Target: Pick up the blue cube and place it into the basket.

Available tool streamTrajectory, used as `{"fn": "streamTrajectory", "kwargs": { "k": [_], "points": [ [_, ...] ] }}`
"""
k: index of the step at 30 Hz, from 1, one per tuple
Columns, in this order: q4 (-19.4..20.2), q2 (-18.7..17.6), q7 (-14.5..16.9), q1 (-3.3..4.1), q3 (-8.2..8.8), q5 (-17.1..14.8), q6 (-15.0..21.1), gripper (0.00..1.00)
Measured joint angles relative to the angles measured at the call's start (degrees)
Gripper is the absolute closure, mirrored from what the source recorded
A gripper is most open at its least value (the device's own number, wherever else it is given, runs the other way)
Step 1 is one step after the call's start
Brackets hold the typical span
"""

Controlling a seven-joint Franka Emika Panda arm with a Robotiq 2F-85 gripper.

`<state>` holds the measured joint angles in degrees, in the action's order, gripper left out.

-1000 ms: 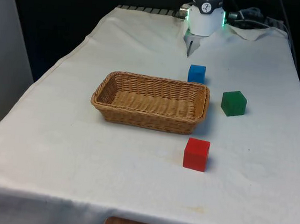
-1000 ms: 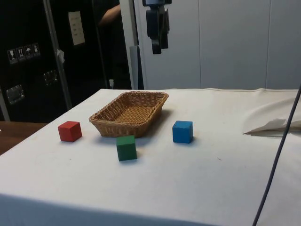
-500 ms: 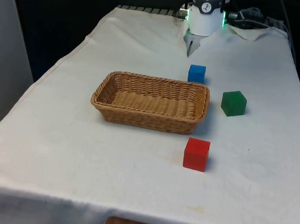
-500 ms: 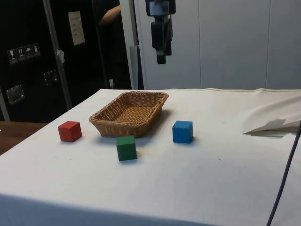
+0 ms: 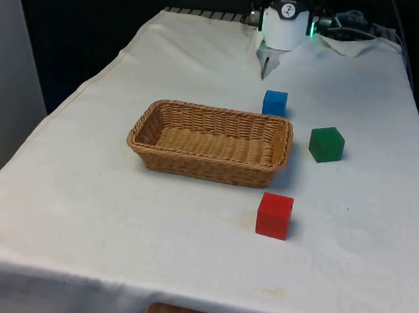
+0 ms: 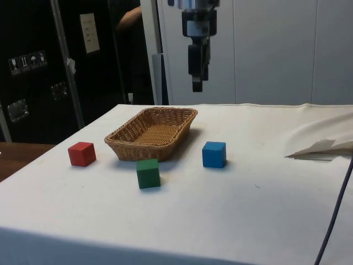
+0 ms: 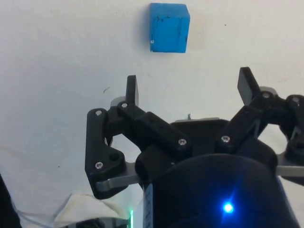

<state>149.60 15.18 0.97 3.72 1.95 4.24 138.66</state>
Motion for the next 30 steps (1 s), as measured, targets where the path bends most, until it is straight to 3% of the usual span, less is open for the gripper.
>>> {"fn": "streamTrajectory", "kwargs": {
  "k": [13, 17, 30],
  "points": [
    [6.0, -0.9, 0.4, -0.69, 0.40, 0.0, 9.3, 0.00],
    [6.6, -1.4, 0.6, -0.74, 0.57, 0.0, 10.7, 0.00],
    [9.6, -7.3, 1.3, -1.43, 1.66, 0.0, 21.3, 0.00]
  ]
}}
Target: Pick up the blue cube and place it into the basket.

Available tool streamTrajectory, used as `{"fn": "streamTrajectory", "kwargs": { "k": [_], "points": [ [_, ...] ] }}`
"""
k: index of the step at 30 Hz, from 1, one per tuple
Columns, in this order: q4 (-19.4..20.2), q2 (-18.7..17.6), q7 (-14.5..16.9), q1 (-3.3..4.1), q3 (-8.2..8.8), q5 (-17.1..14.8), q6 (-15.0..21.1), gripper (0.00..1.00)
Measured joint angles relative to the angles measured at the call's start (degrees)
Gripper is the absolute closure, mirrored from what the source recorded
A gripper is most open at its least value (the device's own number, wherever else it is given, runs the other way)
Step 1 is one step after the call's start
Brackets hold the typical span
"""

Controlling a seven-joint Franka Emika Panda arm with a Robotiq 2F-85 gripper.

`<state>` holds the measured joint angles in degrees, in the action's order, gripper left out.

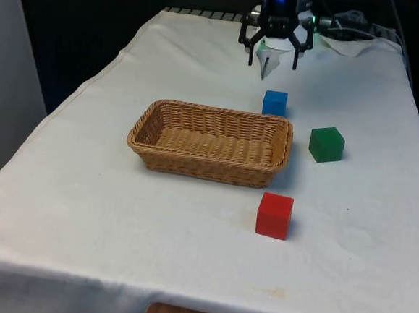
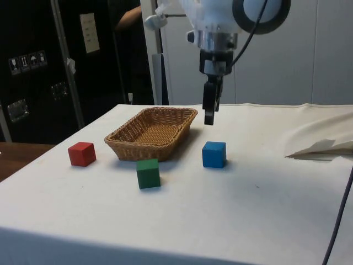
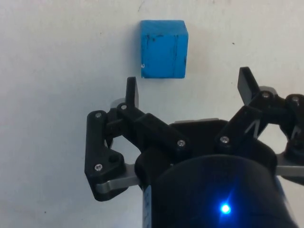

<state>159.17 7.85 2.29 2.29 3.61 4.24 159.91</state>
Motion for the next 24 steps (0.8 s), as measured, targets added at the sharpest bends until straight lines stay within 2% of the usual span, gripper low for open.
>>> {"fn": "streamTrajectory", "kwargs": {
  "k": [2, 9, 18, 24],
  "points": [
    [0.2, -0.5, 0.1, -0.06, 0.06, 0.0, 0.7, 0.00],
    [1.8, -4.1, 0.0, -0.29, 0.23, 0.0, 7.0, 0.00],
    [2.0, -5.8, -0.8, -0.17, -0.23, 0.0, 9.7, 0.00],
    [2.0, -7.4, -2.4, 0.06, -1.38, 0.0, 11.2, 0.00]
  ]
}}
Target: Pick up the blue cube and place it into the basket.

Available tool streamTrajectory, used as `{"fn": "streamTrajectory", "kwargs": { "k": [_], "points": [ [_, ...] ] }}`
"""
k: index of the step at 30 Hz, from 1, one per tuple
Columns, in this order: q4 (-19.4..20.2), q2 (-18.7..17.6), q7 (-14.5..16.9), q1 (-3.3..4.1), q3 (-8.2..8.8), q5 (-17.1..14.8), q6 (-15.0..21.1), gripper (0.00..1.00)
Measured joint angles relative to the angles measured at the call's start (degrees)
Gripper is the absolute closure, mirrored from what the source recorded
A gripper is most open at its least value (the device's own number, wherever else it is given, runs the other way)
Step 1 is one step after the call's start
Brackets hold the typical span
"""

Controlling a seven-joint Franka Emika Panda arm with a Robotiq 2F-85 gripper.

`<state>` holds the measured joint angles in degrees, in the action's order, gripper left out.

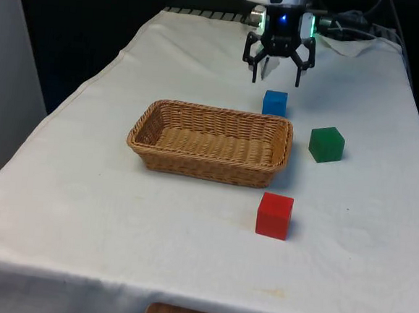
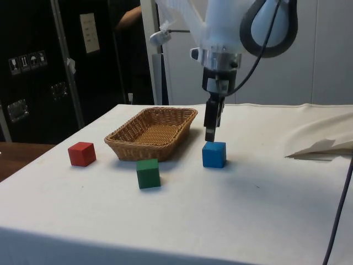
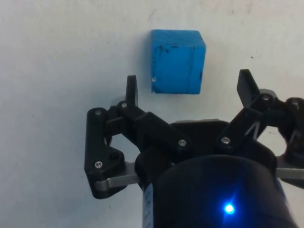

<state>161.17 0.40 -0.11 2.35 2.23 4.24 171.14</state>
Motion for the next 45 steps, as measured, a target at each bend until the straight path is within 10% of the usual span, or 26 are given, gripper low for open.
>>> {"fn": "streamTrajectory", "kwargs": {
  "k": [45],
  "points": [
    [-1.0, -10.3, -1.8, -0.57, -0.74, -0.1, 8.8, 0.00]
  ]
}}
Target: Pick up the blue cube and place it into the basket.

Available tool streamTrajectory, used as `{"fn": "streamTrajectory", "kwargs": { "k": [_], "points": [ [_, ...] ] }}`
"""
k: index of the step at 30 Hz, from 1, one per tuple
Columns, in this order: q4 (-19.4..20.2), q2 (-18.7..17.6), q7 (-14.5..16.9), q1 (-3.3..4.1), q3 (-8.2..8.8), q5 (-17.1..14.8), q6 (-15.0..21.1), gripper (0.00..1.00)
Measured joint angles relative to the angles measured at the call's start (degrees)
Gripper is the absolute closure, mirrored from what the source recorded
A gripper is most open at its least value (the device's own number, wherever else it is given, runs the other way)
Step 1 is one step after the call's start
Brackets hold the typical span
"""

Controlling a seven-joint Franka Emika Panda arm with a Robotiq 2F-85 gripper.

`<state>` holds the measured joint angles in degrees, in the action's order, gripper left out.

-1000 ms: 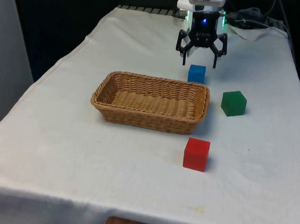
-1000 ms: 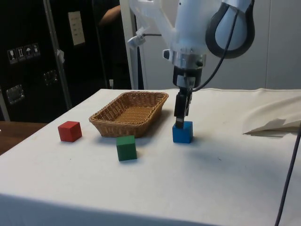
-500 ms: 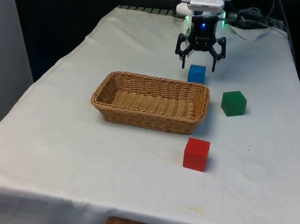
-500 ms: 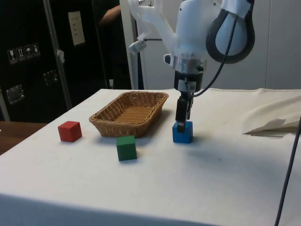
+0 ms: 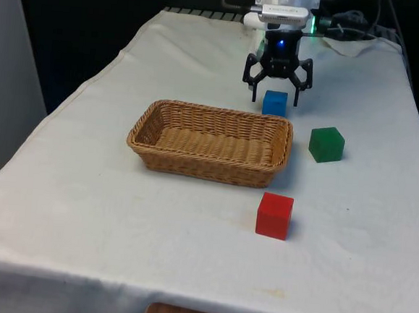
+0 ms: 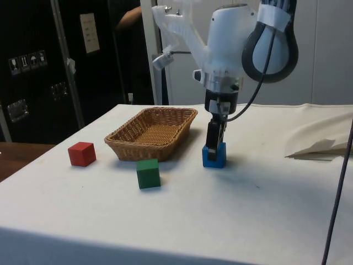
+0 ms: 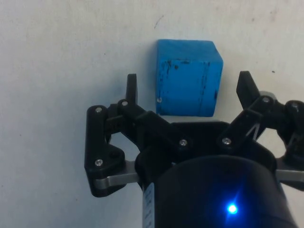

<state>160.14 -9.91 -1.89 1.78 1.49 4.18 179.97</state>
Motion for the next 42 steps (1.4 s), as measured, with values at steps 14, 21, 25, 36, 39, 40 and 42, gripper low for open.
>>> {"fn": "streamTrajectory", "kwargs": {
  "k": [14, 21, 25, 36, 39, 40, 42],
  "points": [
    [-0.1, -0.7, 0.0, -0.06, 0.00, 0.0, 0.0, 0.00],
    [-0.4, -1.2, 0.0, -0.06, 0.00, 0.0, 0.0, 0.00],
    [-0.4, -1.2, 0.0, 0.00, 0.00, 0.0, 0.0, 0.00],
    [-0.4, -1.2, 0.1, 0.00, 0.00, 0.0, 0.0, 0.03],
    [-0.4, -1.2, 0.1, 0.00, 0.00, 0.0, 0.0, 0.42],
    [-0.4, -1.2, 0.1, 0.00, 0.00, 0.0, 0.0, 0.53],
    [-0.4, -1.2, 0.1, -0.06, 0.00, 0.0, 0.0, 0.65]
  ]
}}
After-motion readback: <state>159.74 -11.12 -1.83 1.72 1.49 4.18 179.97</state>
